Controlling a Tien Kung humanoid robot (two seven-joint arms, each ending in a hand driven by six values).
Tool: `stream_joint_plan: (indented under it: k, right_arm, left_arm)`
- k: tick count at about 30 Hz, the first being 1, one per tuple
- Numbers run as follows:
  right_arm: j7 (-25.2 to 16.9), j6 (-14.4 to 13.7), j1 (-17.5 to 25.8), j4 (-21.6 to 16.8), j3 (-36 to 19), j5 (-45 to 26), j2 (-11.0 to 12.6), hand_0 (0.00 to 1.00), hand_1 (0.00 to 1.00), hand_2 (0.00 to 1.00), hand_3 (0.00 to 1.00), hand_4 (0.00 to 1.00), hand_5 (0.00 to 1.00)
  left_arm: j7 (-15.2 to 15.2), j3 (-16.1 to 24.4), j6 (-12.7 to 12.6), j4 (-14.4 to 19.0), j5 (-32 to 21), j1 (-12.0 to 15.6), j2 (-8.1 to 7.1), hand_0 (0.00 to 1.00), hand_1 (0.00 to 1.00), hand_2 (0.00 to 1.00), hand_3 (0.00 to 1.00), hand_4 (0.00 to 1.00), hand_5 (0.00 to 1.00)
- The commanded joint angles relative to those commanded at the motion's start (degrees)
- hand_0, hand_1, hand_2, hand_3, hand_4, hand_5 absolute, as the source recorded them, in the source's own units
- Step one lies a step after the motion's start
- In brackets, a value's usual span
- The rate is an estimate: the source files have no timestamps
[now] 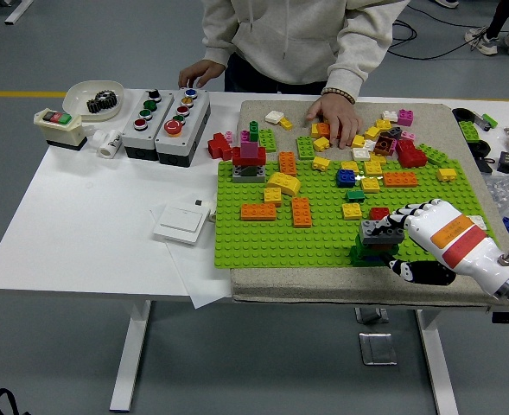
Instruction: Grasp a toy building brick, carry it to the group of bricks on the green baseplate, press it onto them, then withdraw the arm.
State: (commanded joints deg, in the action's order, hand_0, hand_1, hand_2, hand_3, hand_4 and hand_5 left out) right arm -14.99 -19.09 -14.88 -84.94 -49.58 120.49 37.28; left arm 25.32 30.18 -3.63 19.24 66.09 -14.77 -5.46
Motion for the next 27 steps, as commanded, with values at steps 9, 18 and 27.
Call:
stream_joint_plan:
  k: [9, 18, 27]
  right_arm:
    - [0.0, 0.0, -0.1, 0.3, 0.2, 0.0, 0.0, 0.356, 0.47, 0.537, 0.627, 0.655, 0.293]
    - [-0.2, -0.3, -0.3, 0.1, -0.1, -0.3, 0.0, 0.358, 0.471, 0.538, 0.63, 0.656, 0.295]
    - [-0.6, -0.9, -0.5, -0.9, -0.5, -1.1, 0.2, 0.366, 0.471, 0.538, 0.63, 0.657, 0.295]
  left_arm:
    - [0.0, -0.2, -0.1, 0.0, -0.3, -0.1, 0.01, 0.646, 0.709, 0.725, 0.579, 0.646, 0.641]
    - [-0.1, -0.3, -0.1, 0.0, -0.5, -0.2, 0.01, 0.646, 0.709, 0.725, 0.579, 0.646, 0.64]
    - [0.0, -0.2, -0.1, 0.0, -0.5, -0.2, 0.02, 0.645, 0.71, 0.725, 0.579, 0.646, 0.641]
